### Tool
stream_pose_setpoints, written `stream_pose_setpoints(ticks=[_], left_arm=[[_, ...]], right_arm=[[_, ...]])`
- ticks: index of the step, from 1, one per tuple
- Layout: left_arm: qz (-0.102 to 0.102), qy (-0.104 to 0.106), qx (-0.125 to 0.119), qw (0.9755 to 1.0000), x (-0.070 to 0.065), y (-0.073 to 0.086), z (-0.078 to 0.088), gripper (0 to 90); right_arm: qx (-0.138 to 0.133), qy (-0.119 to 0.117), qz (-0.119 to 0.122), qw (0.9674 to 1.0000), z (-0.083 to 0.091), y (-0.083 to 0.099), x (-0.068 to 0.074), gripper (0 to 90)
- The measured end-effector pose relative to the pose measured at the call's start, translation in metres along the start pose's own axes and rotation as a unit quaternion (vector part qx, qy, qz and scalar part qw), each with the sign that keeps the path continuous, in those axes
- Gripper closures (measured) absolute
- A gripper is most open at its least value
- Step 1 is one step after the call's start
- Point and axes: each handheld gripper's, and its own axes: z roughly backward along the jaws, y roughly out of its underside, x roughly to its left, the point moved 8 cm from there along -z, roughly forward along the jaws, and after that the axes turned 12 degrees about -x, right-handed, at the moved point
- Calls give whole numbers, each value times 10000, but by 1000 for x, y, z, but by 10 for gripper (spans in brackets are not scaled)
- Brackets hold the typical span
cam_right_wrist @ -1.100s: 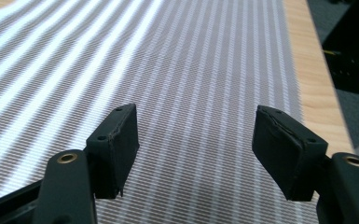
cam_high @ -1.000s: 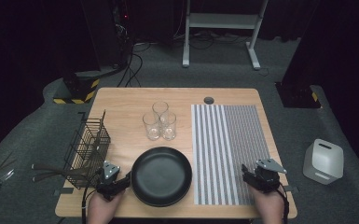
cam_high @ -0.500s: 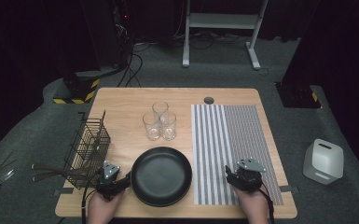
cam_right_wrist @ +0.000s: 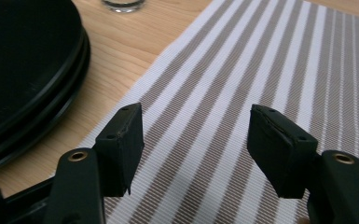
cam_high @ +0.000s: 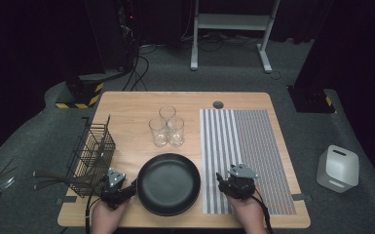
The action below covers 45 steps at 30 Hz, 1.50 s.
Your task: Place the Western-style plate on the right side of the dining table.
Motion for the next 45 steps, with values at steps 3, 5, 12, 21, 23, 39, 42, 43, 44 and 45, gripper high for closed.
stream_pose_setpoints(ticks=[3,5,12,21,23,39,42,43,44,45], left_arm=[[-57,9,19,10000,0,0,0,478],[-105,-12,25,9999,0,-1,0,476],[-170,-174,-158,9996,1,-7,8,473],[-287,-208,-400,9986,-1,-26,29,492],[-220,-8,-504,9985,-5,-35,33,492],[632,1064,-553,9908,-26,-34,28,449],[645,1110,-499,9905,-28,-30,29,445],[658,1111,-505,9903,-27,-29,29,443],[721,1130,-526,9896,-27,-28,30,440],[792,1158,-539,9886,-27,-28,30,439]], right_arm=[[-42,-129,-20,9999,-3,-4,8,381],[-81,-195,-19,9998,-4,-8,14,392],[-321,-252,100,9991,-2,-22,23,404],[-332,-384,-64,9987,-3,-10,24,402],[-293,-392,-55,9988,-4,-7,24,407],[-398,-458,-53,9981,-3,-13,37,417],[-390,-504,-139,9979,-4,-13,40,421],[-403,-530,-148,9977,-4,-13,42,422],[-401,-539,-142,9976,-4,-14,43,422],[-407,-545,-118,9976,-4,-14,44,422]])
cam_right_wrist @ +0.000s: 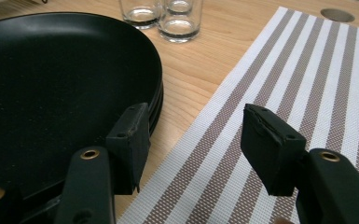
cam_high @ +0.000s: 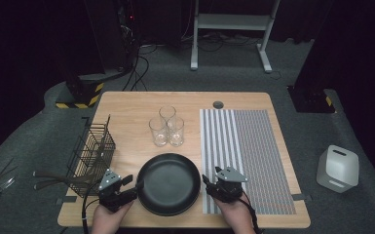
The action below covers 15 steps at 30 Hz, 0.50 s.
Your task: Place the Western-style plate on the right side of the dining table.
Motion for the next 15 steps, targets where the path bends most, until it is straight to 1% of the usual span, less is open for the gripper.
stream_pose_setpoints(ticks=[2,3,5,9,11,12,15], left_arm=[[77,103,13,9999,-1,2,1,426],[80,117,4,9999,-1,2,2,425],[146,147,-17,9998,-2,3,2,428],[298,229,-48,9993,-5,4,3,446],[297,172,-68,9994,-5,6,2,494],[284,170,-58,9994,-5,7,2,502],[259,149,-96,9995,-7,7,2,521]], right_arm=[[-40,-66,-17,10000,0,-2,2,429],[-49,-85,41,9999,0,-3,3,430],[-71,-58,104,9999,0,-5,4,429],[-58,-80,92,9999,-1,-9,4,434],[-79,-57,75,9999,-1,-12,5,440],[-107,-53,80,9999,-2,-13,6,440],[-75,-83,144,9998,-3,-14,10,448]])
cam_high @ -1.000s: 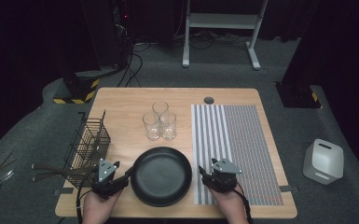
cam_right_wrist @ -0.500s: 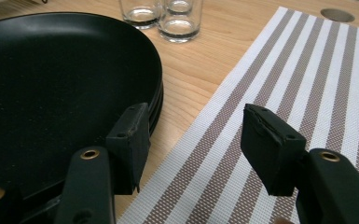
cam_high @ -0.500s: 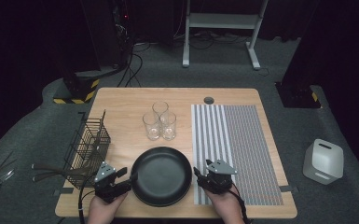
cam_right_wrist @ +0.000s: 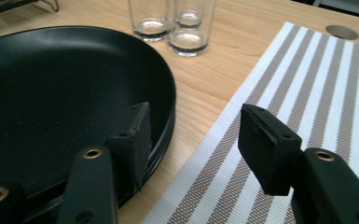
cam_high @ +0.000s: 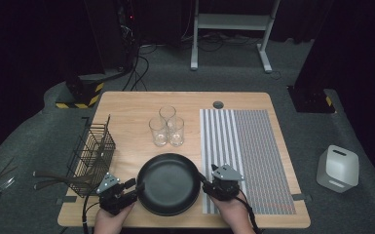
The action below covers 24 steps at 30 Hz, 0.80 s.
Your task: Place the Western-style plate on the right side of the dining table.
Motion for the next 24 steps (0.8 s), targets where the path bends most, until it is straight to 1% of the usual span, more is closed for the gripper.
stream_pose_setpoints(ticks=[2,5,6,8,9,10,12,15,17,21,22,24], left_arm=[[21,-35,-16,10000,0,0,0,547],[124,-40,-38,9999,2,0,1,583],[144,-50,-47,9999,2,1,1,591],[79,-152,-75,9998,4,1,2,649],[122,-159,-89,9998,5,1,2,678],[123,-168,-103,9997,5,1,2,696],[155,-183,-112,9996,6,1,3,715],[205,-187,-104,9996,6,3,2,717],[193,-216,-97,9995,6,4,1,715],[250,-198,-67,9995,6,5,1,705],[270,-170,-67,9995,6,5,1,693],[230,-156,-33,9996,6,5,1,684]], right_arm=[[30,-49,29,10000,-1,1,3,449],[124,-85,42,9999,-3,4,6,439],[138,-103,1,9999,-3,5,7,439],[173,-153,-31,9997,-5,7,9,439],[186,-210,-68,9996,-5,9,10,447],[183,-254,-97,9995,-6,10,11,455],[177,-306,-98,9993,-7,12,14,470],[174,-354,-180,9991,-8,15,16,477],[226,-430,-312,9983,-8,17,17,483],[298,-409,-425,9978,-9,18,17,482],[319,-404,-498,9974,-9,19,18,482],[363,-433,-543,9969,-9,20,18,483]])
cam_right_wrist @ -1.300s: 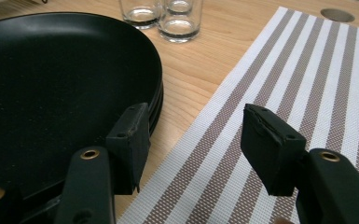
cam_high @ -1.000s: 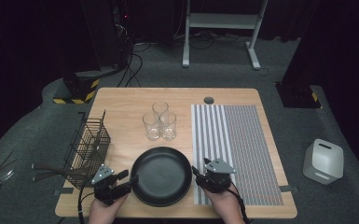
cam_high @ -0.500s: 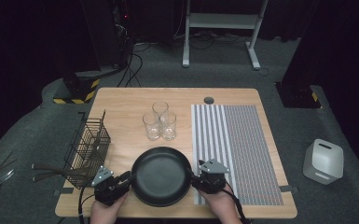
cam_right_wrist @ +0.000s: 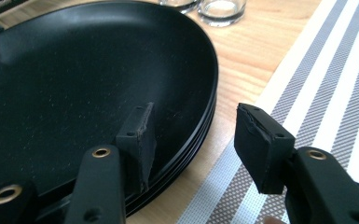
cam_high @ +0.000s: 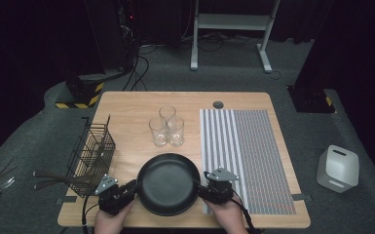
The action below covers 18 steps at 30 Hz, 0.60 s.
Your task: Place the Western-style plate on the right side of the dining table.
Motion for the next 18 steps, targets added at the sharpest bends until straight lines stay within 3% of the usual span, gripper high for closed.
stream_pose_setpoints(ticks=[8,18], left_arm=[[-83,153,26,9998,-2,1,1,619],[-186,147,45,9997,-4,2,1,601]], right_arm=[[145,-93,-46,9998,-4,7,5,476],[166,-172,-161,9996,-7,9,9,453]])
